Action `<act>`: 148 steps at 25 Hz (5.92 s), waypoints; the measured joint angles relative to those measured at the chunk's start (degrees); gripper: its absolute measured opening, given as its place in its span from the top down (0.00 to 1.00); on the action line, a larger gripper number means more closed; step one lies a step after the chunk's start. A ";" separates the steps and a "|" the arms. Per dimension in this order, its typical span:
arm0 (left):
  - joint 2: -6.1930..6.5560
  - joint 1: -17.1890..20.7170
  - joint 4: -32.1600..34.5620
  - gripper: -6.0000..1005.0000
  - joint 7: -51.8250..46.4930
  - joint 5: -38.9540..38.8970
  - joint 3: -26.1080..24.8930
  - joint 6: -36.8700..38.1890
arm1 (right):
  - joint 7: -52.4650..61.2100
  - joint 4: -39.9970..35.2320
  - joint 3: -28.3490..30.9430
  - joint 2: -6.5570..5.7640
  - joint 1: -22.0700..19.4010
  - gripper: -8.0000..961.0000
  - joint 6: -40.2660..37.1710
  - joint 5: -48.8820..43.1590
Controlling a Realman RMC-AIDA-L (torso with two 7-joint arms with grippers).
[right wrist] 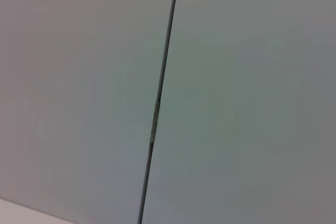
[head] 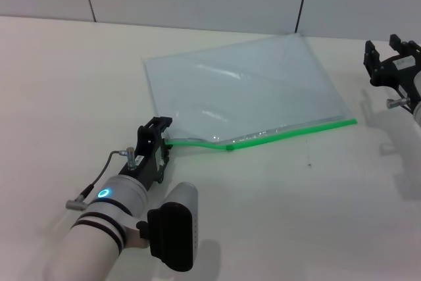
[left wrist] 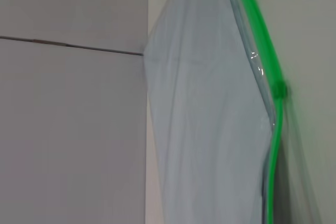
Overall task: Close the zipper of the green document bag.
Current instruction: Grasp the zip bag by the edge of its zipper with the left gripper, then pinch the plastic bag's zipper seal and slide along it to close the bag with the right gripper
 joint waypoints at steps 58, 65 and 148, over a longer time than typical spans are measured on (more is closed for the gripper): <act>-2.98 -3.78 9.43 0.55 -4.26 3.82 -0.13 -3.75 | -0.37 0.18 -0.14 0.17 0.14 0.53 0.00 -0.39; -2.98 -4.23 10.23 0.57 -4.47 3.86 -0.49 -4.09 | -0.36 0.18 -0.14 0.17 0.25 0.53 -0.02 -0.39; -2.48 -5.21 12.48 0.94 -33.47 9.15 -0.36 -0.66 | 12.10 2.15 -13.51 -0.19 3.88 0.54 -8.30 -37.89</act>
